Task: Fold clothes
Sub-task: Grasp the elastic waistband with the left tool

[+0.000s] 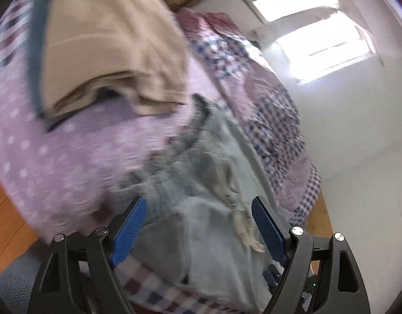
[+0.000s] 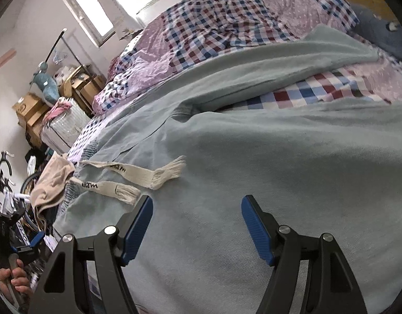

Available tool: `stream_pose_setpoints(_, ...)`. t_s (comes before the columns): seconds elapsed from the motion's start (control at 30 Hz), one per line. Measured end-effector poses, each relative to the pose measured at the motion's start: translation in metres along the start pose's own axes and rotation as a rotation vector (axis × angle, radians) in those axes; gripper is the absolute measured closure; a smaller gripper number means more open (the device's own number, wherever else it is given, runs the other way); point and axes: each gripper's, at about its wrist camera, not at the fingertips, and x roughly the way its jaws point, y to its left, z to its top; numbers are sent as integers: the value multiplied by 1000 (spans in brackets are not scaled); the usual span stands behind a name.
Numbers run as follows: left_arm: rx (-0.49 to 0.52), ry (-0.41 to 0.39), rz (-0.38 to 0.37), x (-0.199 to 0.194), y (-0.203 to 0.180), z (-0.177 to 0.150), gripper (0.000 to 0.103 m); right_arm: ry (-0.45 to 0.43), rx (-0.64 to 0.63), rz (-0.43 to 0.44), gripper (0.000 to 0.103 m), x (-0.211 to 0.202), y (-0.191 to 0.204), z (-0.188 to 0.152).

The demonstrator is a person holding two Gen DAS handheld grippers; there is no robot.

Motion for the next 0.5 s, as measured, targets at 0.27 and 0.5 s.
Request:
stream_pose_setpoints(0.27,17,37,101,11,9,-15,18,-45,-144,-29,29,-9,24,-6)
stream_pose_setpoints(0.5,1,94,181,26,18,-18,18,-82,-299,-44,29,-17,52,-17)
